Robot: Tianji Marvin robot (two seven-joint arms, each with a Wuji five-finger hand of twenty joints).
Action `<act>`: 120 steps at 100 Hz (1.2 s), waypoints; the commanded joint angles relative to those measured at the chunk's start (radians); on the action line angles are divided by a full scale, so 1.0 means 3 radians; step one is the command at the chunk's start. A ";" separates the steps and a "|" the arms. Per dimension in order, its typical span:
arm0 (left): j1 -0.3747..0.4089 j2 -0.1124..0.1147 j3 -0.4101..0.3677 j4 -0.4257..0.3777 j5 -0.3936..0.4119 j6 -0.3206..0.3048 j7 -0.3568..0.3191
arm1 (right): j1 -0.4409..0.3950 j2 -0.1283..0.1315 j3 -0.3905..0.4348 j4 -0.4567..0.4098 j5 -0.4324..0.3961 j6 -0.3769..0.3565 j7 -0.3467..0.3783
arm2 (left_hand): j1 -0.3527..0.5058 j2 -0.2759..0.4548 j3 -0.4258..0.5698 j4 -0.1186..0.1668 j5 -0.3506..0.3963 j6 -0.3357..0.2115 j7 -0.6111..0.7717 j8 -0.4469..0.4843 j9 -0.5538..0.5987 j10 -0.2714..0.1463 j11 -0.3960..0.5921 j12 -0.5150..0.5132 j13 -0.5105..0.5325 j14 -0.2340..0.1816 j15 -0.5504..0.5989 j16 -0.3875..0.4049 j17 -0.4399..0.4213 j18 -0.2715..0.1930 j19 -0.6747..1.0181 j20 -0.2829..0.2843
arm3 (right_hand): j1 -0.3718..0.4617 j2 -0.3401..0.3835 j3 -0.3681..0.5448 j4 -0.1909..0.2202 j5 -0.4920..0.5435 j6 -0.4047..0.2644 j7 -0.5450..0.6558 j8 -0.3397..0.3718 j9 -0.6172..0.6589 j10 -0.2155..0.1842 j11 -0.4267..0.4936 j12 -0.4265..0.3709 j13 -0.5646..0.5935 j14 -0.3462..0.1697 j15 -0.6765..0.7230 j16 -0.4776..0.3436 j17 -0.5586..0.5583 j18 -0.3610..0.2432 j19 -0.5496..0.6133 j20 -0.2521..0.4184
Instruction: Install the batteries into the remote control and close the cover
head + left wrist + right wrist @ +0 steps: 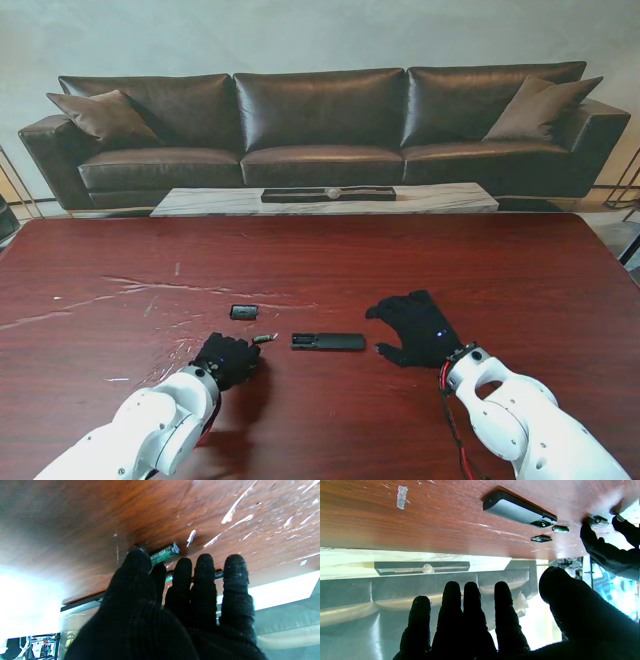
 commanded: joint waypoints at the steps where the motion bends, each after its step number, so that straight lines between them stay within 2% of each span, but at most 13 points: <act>1: -0.0001 0.0006 0.0047 0.0077 -0.0004 0.0036 -0.0028 | -0.0022 -0.0014 -0.0002 -0.0002 0.0000 -0.0010 -0.0006 | 0.0227 -0.0173 0.0022 -0.0044 0.0058 -0.0094 0.0295 0.0140 0.0090 -0.0007 0.0105 0.0076 0.0090 -0.0011 0.0095 0.0050 0.0033 0.0105 0.0096 0.0025 | -0.0019 0.0044 -0.0049 0.0071 0.0022 0.0028 -0.0038 0.0028 0.0003 0.0044 -0.0040 -0.0021 0.0033 0.0041 -0.0042 -0.0010 -0.0012 0.0005 -0.0052 -0.0068; 9: -0.0022 0.0012 0.0098 0.0100 0.0042 0.0073 -0.0041 | -0.0022 -0.0017 -0.0001 0.0000 0.0010 -0.0013 -0.0007 | 0.0256 -0.0236 0.0062 -0.0047 -0.0081 -0.0112 0.0628 0.0273 0.0071 -0.0029 0.0266 0.0220 0.0149 -0.0031 0.0170 0.0114 0.0108 0.0099 0.0181 0.0081 | -0.0019 0.0046 -0.0051 0.0071 0.0023 0.0031 -0.0039 0.0029 0.0003 0.0043 -0.0041 -0.0021 0.0034 0.0037 -0.0042 -0.0010 -0.0012 0.0005 -0.0052 -0.0068; 23: -0.0050 0.0024 0.0154 0.0120 0.0122 0.0097 -0.0126 | -0.0022 -0.0019 0.0003 0.0003 0.0019 -0.0018 -0.0014 | 0.0291 -0.0309 0.0096 -0.0054 -0.0282 -0.0147 0.1160 0.0371 0.0140 -0.0057 0.0372 0.0956 0.0233 -0.0093 0.0380 0.0307 0.0269 0.0019 0.0284 0.0199 | -0.0021 0.0055 -0.0059 0.0071 0.0022 0.0031 -0.0042 0.0030 0.0003 0.0043 -0.0042 -0.0022 0.0032 0.0035 -0.0044 -0.0011 -0.0012 0.0005 -0.0052 -0.0068; 39: -0.0077 0.0036 0.0211 0.0128 0.0170 0.0110 -0.0224 | -0.0023 -0.0020 0.0008 0.0007 0.0024 -0.0026 -0.0024 | 0.0308 -0.0362 0.0088 -0.0057 -0.0412 -0.0207 0.1590 0.0549 0.0260 -0.0122 0.0466 0.1336 0.0316 -0.0167 0.0650 0.0526 0.0430 -0.0054 0.0406 0.0303 | -0.0020 0.0068 -0.0071 0.0073 0.0023 0.0031 -0.0046 0.0030 0.0002 0.0043 -0.0042 -0.0022 0.0031 0.0034 -0.0046 -0.0011 -0.0012 0.0005 -0.0052 -0.0069; 42: -0.0088 0.0037 0.0228 0.0133 0.0169 0.0113 -0.0238 | -0.0023 -0.0021 0.0008 0.0007 0.0025 -0.0027 -0.0026 | 0.0308 -0.0367 0.0084 -0.0057 -0.0428 -0.0215 0.1655 0.0574 0.0279 -0.0136 0.0480 0.1381 0.0333 -0.0189 0.0683 0.0553 0.0448 -0.0057 0.0420 0.0319 | -0.0022 0.0075 -0.0074 0.0073 0.0021 0.0032 -0.0048 0.0030 -0.0002 0.0045 -0.0044 -0.0022 0.0030 0.0037 -0.0047 -0.0011 -0.0012 0.0005 -0.0052 -0.0069; 46: -0.0106 0.0039 0.0254 0.0145 0.0164 0.0115 -0.0247 | -0.0023 -0.0021 0.0008 0.0008 0.0025 -0.0028 -0.0027 | 0.0307 -0.0371 0.0081 -0.0058 -0.0446 -0.0226 0.1719 0.0587 0.0297 -0.0153 0.0486 0.1421 0.0317 -0.0131 0.0714 0.0587 0.0457 -0.0055 0.0429 0.0336 | -0.0021 0.0083 -0.0078 0.0073 0.0018 0.0031 -0.0051 0.0030 -0.0005 0.0045 -0.0046 -0.0023 0.0030 0.0033 -0.0047 -0.0011 -0.0012 0.0005 -0.0052 -0.0069; 61: -0.0194 0.0045 0.0370 0.0199 0.0106 0.0155 -0.0288 | -0.0025 -0.0022 0.0013 0.0008 0.0030 -0.0036 -0.0027 | 0.0321 -0.0387 0.0077 -0.0056 -0.0492 -0.0268 0.1948 0.0672 0.0369 -0.0202 0.0542 0.1537 0.0399 -0.0209 0.0752 0.0616 0.0515 -0.0035 0.0456 0.0372 | -0.0017 0.0113 -0.0104 0.0076 0.0013 0.0036 -0.0056 0.0031 -0.0011 0.0046 -0.0047 -0.0023 0.0026 0.0033 -0.0050 -0.0011 -0.0012 0.0005 -0.0052 -0.0069; 66: -0.0224 0.0046 0.0407 0.0220 0.0087 0.0171 -0.0299 | -0.0026 -0.0023 0.0017 0.0009 0.0036 -0.0041 -0.0030 | 0.0341 -0.0396 0.0081 -0.0055 -0.0514 -0.0284 0.2088 0.0730 0.0432 -0.0259 0.0556 0.1621 0.0477 -0.0233 0.0705 0.0575 0.0553 0.0019 0.0423 0.0353 | -0.0014 0.0123 -0.0116 0.0077 0.0012 0.0036 -0.0058 0.0031 -0.0009 0.0049 -0.0047 -0.0023 0.0024 0.0034 -0.0051 -0.0011 -0.0012 0.0005 -0.0052 -0.0069; 67: -0.0230 0.0047 0.0412 0.0222 0.0084 0.0173 -0.0304 | -0.0027 -0.0023 0.0017 0.0009 0.0037 -0.0042 -0.0030 | 0.0345 -0.0398 0.0083 -0.0054 -0.0522 -0.0280 0.2105 0.0734 0.0417 -0.0225 0.0560 0.1631 0.0489 -0.0232 0.0682 0.0558 0.0559 0.0034 0.0409 0.0343 | -0.0014 0.0126 -0.0119 0.0077 0.0012 0.0037 -0.0058 0.0031 -0.0012 0.0048 -0.0048 -0.0024 0.0024 0.0036 -0.0050 -0.0011 -0.0012 0.0005 -0.0052 -0.0069; 80: -0.0287 0.0053 0.0481 0.0246 0.0073 0.0222 -0.0393 | -0.0032 -0.0027 0.0026 0.0009 0.0053 -0.0054 -0.0036 | 0.0395 -0.0406 0.0119 -0.0041 -0.0584 -0.0264 0.2177 0.0774 0.0397 -0.0259 0.0519 0.1687 0.0560 -0.0149 0.0470 0.0398 0.0625 0.0069 0.0356 0.0278 | -0.0005 0.0143 -0.0145 0.0080 0.0012 0.0037 -0.0062 0.0032 -0.0011 0.0047 -0.0048 -0.0024 0.0026 0.0034 -0.0050 -0.0009 -0.0012 0.0005 -0.0052 -0.0069; 104: -0.0348 0.0066 0.0553 0.0243 0.0070 0.0291 -0.0603 | -0.0043 -0.0029 0.0036 -0.0002 0.0069 -0.0062 -0.0029 | 0.0430 -0.0481 0.0367 -0.0055 -0.0697 -0.0234 0.2178 0.0910 0.0252 -0.0257 0.0493 0.1894 0.0622 -0.0153 0.0310 0.0258 0.0779 -0.0108 0.0284 0.0171 | 0.0009 0.0151 -0.0171 0.0086 0.0014 0.0039 -0.0065 0.0034 -0.0011 0.0049 -0.0049 -0.0025 0.0027 0.0037 -0.0052 -0.0010 -0.0012 0.0005 -0.0052 -0.0069; 111: -0.0351 0.0069 0.0558 0.0234 0.0076 0.0300 -0.0653 | -0.0046 -0.0030 0.0039 -0.0006 0.0071 -0.0063 -0.0026 | 0.0429 -0.0499 0.0422 -0.0070 -0.0722 -0.0246 0.2215 0.0973 0.0228 -0.0263 0.0532 0.1942 0.0630 -0.0170 0.0403 0.0350 0.0832 -0.0185 0.0288 0.0158 | 0.0011 0.0151 -0.0175 0.0087 0.0014 0.0035 -0.0067 0.0034 -0.0010 0.0048 -0.0049 -0.0025 0.0031 0.0031 -0.0052 -0.0009 -0.0012 0.0005 -0.0052 -0.0069; 120: -0.0355 0.0072 0.0566 0.0233 0.0088 0.0304 -0.0683 | -0.0049 -0.0030 0.0041 -0.0010 0.0072 -0.0066 -0.0025 | 0.0430 -0.0552 0.0580 -0.0087 -0.0756 -0.0278 0.2327 0.1086 0.0168 -0.0274 0.0679 0.2035 0.0626 -0.0206 0.0534 0.0817 0.0839 -0.0256 0.0331 0.0212 | 0.0012 0.0152 -0.0179 0.0088 0.0015 0.0034 -0.0068 0.0035 -0.0010 0.0049 -0.0049 -0.0025 0.0030 0.0033 -0.0053 -0.0009 -0.0012 0.0005 -0.0052 -0.0069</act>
